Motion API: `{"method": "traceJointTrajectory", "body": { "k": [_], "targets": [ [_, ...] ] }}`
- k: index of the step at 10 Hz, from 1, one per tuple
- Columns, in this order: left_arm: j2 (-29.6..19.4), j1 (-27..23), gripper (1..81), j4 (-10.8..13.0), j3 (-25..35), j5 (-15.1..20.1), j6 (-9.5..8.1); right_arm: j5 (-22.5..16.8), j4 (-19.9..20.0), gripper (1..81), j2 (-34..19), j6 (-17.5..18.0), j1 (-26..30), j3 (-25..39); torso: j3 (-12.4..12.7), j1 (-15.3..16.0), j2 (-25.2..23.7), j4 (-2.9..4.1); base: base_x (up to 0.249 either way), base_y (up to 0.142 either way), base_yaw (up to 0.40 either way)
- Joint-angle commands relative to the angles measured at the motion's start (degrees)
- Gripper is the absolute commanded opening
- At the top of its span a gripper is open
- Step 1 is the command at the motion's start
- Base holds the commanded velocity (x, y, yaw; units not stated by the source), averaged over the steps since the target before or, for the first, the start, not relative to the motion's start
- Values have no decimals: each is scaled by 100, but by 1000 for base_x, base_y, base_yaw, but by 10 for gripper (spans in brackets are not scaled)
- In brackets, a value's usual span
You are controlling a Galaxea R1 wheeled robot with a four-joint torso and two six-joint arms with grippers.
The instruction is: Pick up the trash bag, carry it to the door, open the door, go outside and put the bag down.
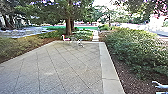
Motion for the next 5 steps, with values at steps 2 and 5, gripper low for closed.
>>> {"method": "traceJointTrajectory", "body": {
  "k": [2,5],
  "targets": [
    [-915,-466,10,-78,1257,312,-97,-359,-132,811,-130,-28,154,488,-518,3,0,0,0,0,0],
    [-1572,-931,10,-140,1801,338,-517,-350,-246,811,-139,-28,145,514,-925,3,-2,0,0,0,0]
  ]
}}
